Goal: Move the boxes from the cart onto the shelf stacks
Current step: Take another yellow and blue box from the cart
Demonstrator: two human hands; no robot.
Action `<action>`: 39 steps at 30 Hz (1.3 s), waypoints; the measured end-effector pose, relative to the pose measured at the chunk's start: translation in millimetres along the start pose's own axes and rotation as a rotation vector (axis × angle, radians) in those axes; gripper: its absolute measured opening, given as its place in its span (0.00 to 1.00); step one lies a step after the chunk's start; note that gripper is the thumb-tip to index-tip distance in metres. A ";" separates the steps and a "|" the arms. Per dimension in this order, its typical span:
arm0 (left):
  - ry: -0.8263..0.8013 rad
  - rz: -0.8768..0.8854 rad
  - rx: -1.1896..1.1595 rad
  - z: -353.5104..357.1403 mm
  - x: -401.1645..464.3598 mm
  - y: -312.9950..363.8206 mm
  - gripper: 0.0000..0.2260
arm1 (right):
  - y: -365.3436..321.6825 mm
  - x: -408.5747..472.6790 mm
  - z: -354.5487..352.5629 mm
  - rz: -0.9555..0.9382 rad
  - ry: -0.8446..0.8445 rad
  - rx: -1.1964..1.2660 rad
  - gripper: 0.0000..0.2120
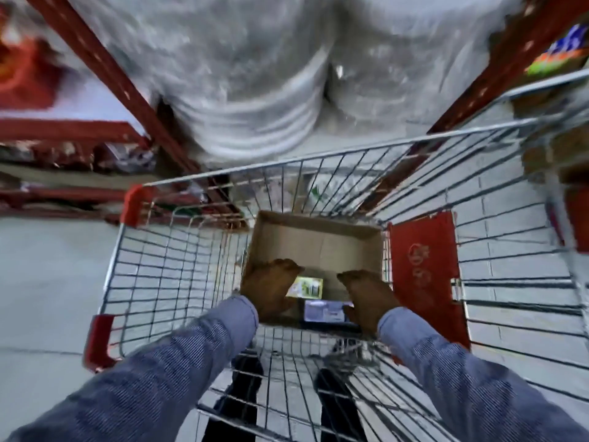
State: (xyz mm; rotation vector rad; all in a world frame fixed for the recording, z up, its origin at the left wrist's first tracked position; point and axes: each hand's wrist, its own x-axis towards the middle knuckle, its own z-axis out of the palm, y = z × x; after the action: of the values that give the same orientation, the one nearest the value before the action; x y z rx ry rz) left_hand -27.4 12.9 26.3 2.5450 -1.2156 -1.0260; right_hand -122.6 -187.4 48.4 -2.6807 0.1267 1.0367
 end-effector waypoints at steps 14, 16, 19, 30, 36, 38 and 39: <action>-0.064 0.002 0.016 41.9 42.4 -25.9 0.27 | -2.7 40.4 64.5 -0.010 -0.040 -0.101 0.10; -0.026 -0.017 0.005 31.8 40.0 -22.7 0.26 | -1.4 38.9 58.6 -0.013 -0.021 -0.086 0.10; 0.058 -0.055 -0.036 4.2 31.7 -16.0 0.25 | -4.7 30.5 36.8 -0.009 0.001 -0.036 0.12; 0.562 -0.059 -0.044 -217.8 -103.3 28.1 0.20 | -35.1 -53.1 -162.9 -0.044 0.303 -0.011 0.22; 0.830 -0.063 0.041 -345.6 -202.8 73.6 0.28 | -70.2 -142.8 -292.8 -0.116 0.592 -0.079 0.17; 0.916 -0.049 0.097 -386.7 -234.4 88.5 0.30 | -85.2 -180.9 -338.1 -0.135 0.665 -0.127 0.21; 0.953 -0.044 0.112 -403.0 -247.4 94.5 0.30 | -91.4 -197.1 -355.6 -0.135 0.692 -0.158 0.22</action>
State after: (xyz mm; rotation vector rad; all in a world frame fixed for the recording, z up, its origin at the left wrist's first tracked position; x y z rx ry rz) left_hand 58.9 67.8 497.6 2.5764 -0.9160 0.2957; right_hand -22.1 -200.0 452.6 -3.0199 -0.0097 0.0481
